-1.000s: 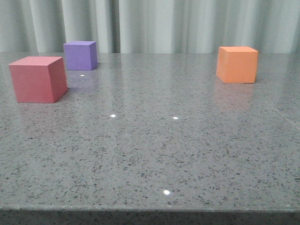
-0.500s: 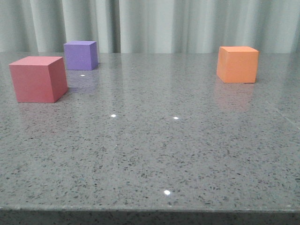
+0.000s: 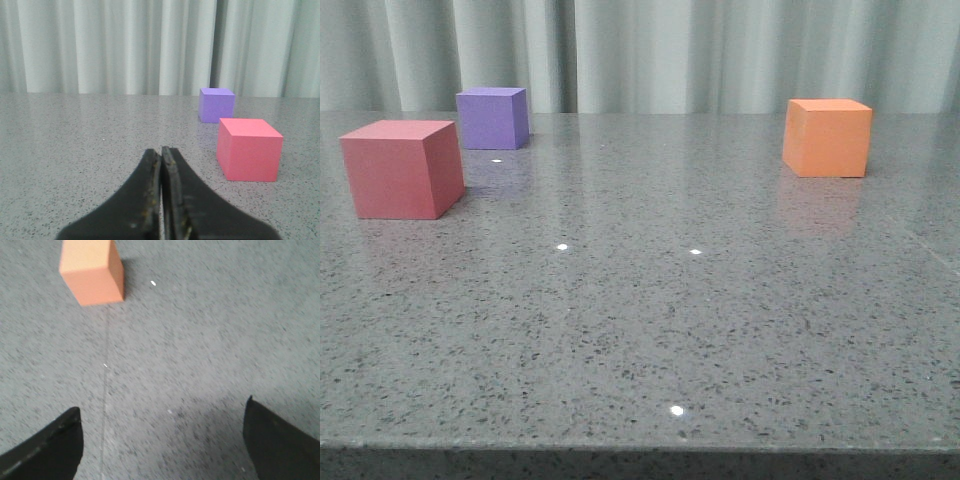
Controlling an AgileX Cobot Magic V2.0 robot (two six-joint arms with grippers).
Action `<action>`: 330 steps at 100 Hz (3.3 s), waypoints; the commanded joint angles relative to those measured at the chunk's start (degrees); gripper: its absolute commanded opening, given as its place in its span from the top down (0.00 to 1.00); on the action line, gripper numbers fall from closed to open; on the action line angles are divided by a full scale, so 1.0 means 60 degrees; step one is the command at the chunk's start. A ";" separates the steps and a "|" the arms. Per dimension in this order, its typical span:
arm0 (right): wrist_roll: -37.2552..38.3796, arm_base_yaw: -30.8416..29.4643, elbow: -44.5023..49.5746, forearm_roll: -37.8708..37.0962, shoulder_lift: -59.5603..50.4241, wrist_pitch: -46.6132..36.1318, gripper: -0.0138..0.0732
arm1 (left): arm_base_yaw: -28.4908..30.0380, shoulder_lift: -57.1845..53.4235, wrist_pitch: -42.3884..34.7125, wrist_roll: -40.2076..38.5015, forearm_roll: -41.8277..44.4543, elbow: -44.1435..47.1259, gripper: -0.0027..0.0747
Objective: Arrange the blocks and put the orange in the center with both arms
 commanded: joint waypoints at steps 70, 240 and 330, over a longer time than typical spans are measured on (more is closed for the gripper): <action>-0.0058 0.1210 -0.6669 0.0021 0.7633 -0.0736 0.10 | 0.0034 -0.0365 -0.0760 0.0019 -0.0072 0.0413 0.99; 0.2689 0.4623 -1.1289 -0.1042 1.1592 0.0212 0.38 | 0.0034 -0.0365 -0.0760 0.0019 -0.0072 0.0413 0.99; 0.0901 0.4012 -1.2737 -0.0936 1.0641 0.2115 0.10 | 0.0034 -0.0365 -0.0760 0.0019 -0.0072 0.0413 0.99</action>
